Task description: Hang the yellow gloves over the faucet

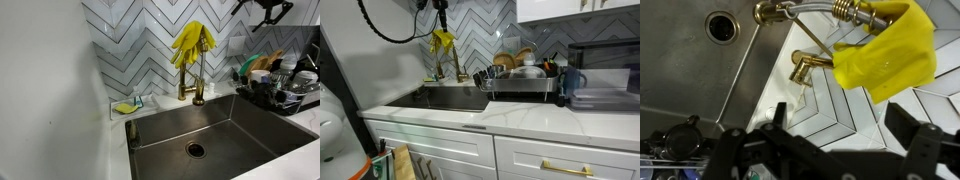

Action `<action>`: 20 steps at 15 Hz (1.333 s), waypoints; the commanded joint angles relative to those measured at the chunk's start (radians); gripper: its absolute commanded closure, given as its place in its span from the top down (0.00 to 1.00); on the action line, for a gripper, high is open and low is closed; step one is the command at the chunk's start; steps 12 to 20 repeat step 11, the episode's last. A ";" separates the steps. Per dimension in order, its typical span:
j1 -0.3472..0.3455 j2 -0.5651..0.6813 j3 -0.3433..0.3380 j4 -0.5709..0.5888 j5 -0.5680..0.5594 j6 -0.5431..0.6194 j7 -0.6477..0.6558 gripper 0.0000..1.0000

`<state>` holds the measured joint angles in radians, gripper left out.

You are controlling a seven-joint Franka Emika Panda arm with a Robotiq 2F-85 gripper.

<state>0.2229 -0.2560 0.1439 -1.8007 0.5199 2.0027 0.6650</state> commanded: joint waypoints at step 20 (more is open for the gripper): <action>-0.059 -0.145 -0.011 -0.008 0.066 -0.158 -0.208 1.00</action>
